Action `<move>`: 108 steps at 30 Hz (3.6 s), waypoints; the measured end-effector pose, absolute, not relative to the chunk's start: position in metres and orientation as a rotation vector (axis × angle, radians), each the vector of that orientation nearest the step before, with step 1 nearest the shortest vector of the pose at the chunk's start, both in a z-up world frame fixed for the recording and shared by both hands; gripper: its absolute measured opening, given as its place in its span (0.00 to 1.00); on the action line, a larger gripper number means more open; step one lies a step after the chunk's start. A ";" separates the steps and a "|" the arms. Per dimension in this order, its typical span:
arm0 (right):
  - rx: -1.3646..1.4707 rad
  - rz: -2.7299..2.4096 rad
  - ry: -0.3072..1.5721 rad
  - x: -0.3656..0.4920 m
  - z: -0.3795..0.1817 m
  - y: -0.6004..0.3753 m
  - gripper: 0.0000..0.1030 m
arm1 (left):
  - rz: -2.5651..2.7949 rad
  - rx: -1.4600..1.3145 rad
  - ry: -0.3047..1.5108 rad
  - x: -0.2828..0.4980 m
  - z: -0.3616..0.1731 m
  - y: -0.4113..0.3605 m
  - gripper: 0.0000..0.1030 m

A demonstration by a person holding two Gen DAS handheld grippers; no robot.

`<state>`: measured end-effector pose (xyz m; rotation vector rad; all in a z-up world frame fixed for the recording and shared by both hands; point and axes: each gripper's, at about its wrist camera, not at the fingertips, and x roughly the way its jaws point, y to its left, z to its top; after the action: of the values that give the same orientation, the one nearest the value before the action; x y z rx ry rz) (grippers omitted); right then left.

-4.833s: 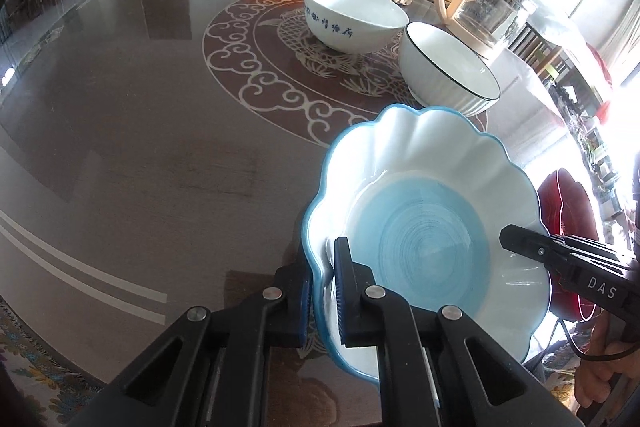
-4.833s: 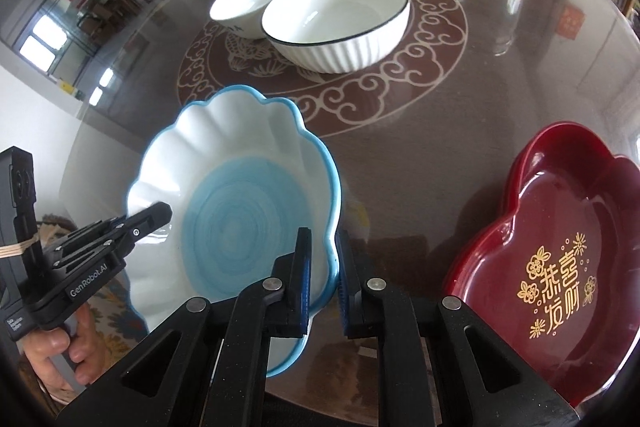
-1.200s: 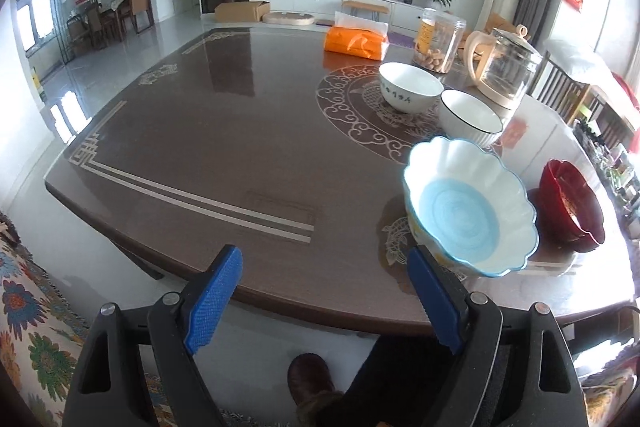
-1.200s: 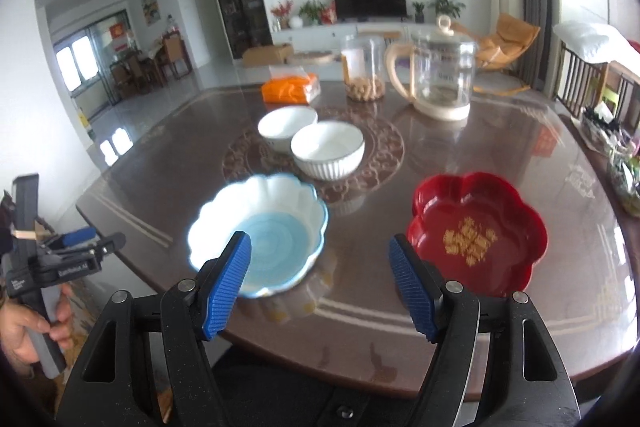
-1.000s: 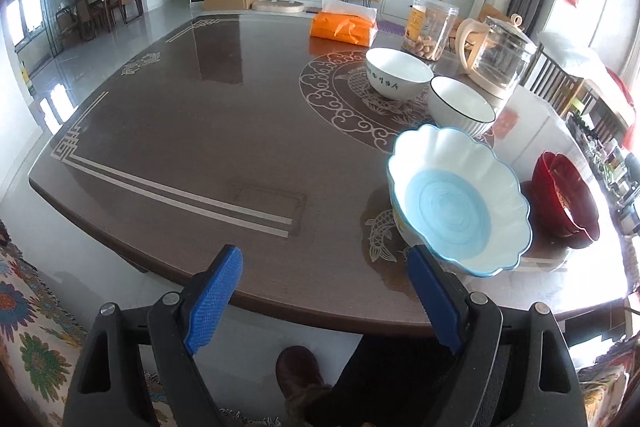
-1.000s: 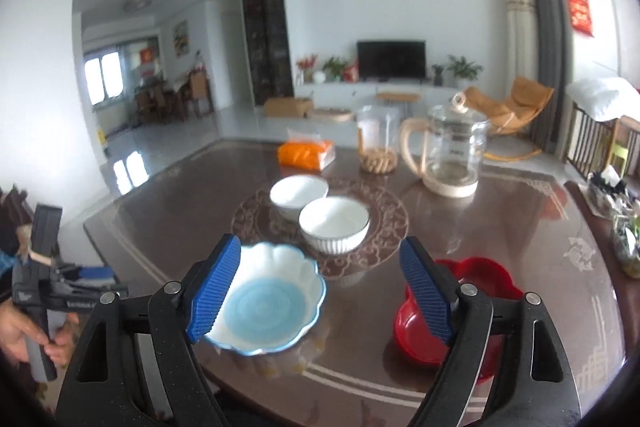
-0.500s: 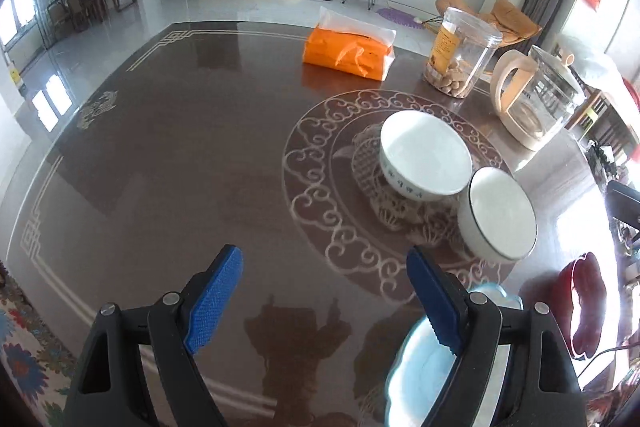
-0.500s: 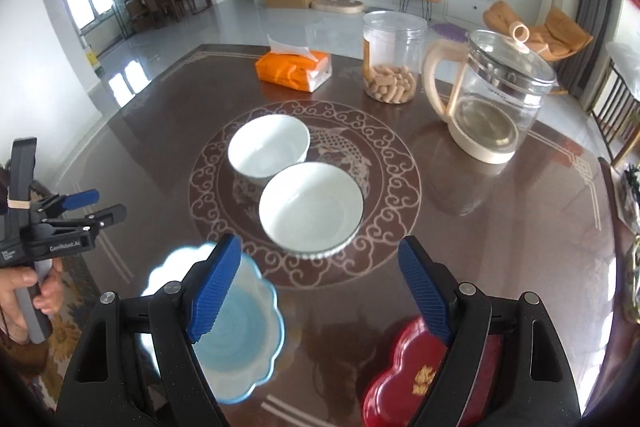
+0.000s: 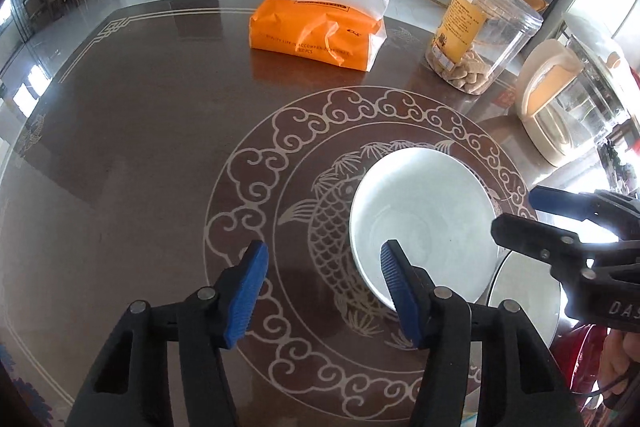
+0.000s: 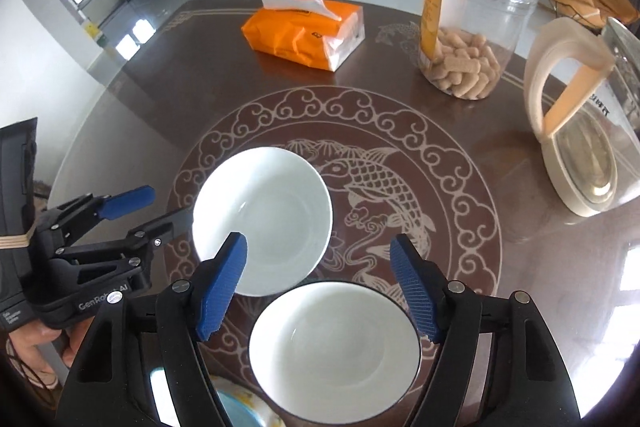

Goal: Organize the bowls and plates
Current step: 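Reach both grippers to the white bowl and close on its rim, then carry the white bowl with both grippers into the blue scalloped bowl, then open both grippers to release the white bowl inside the blue bowl, then withdraw both open grippers away from the nested bowls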

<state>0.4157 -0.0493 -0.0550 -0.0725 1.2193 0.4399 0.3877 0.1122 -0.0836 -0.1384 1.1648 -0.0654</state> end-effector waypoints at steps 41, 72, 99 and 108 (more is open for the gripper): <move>0.046 0.514 1.224 0.236 0.021 -0.079 0.09 | -0.245 -0.125 1.081 0.191 0.006 0.073 0.08; 0.126 0.473 1.288 0.195 -0.078 -0.087 0.35 | -0.217 -0.107 1.142 0.166 -0.078 0.067 0.09; 0.113 0.139 0.678 0.018 -0.039 -0.143 0.73 | 0.050 -0.036 0.805 0.055 -0.032 0.063 0.96; 0.093 0.116 0.692 0.012 -0.041 -0.138 0.73 | 0.070 -0.012 0.802 0.051 -0.035 0.063 0.96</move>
<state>0.0125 -0.1379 -0.0411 0.0928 0.6919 0.1161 0.0505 0.0628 -0.0352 -0.0119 0.8018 0.0702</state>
